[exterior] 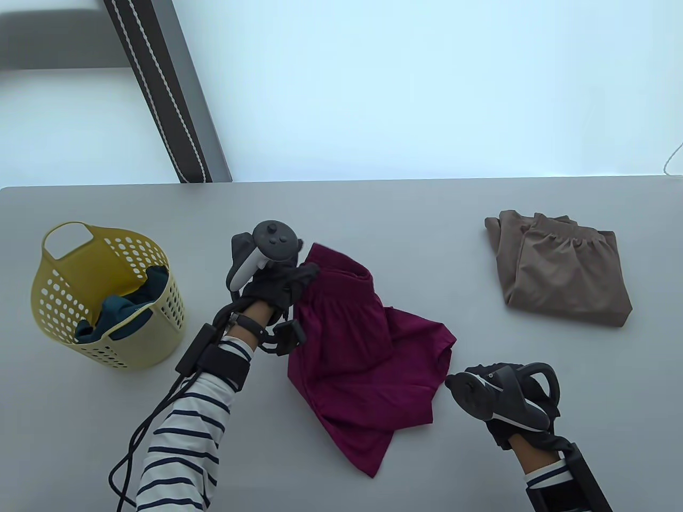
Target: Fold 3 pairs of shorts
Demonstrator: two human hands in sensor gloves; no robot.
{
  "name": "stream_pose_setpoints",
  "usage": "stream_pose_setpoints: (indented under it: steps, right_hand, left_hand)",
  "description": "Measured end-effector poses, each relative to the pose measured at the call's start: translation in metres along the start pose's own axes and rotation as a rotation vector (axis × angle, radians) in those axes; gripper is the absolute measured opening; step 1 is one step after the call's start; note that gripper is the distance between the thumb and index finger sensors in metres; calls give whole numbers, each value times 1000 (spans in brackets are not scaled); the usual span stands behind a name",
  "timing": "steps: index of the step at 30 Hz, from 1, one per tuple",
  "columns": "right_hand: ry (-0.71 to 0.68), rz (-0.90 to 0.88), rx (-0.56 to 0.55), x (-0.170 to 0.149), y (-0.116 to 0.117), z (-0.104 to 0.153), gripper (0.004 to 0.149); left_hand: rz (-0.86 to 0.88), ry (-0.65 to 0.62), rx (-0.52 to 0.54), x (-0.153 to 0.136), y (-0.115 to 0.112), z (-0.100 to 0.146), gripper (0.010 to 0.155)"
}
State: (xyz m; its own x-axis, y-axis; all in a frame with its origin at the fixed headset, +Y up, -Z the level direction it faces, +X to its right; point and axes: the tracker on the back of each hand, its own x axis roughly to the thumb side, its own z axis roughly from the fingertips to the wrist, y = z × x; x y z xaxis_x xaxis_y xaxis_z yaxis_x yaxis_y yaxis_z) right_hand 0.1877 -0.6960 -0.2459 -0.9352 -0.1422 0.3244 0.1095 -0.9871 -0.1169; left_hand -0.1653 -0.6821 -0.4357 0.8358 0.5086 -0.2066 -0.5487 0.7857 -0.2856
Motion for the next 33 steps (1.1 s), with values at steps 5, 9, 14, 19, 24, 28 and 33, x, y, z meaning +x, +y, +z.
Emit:
stream_pose_setpoints:
  steps: [5, 9, 14, 19, 24, 28, 33]
  right_hand:
    - [4, -6, 2, -1, 0, 0, 40]
    - [3, -5, 15, -1, 0, 0, 40]
    - [3, -5, 35, 0, 1, -1, 40]
    - [17, 7, 58, -1, 4, -3, 40]
    - [94, 34, 93, -9, 5, -5, 39]
    - [172, -77, 89, -19, 3, -10, 53]
    - [174, -370, 55, -22, -28, -20, 87]
  left_hand:
    - [-145, 127, 189, -6, -2, -15, 83]
    - [-434, 133, 49, -2, -27, -26, 86]
    - [-794, 208, -56, -5, -58, -35, 87]
    - [-993, 143, 20, 0, -72, -31, 60]
    - [-1059, 1, 167, 31, -45, -10, 46]
    - [-879, -252, 342, 72, 7, 38, 45]
    - [-712, -553, 467, 113, 73, 112, 44]
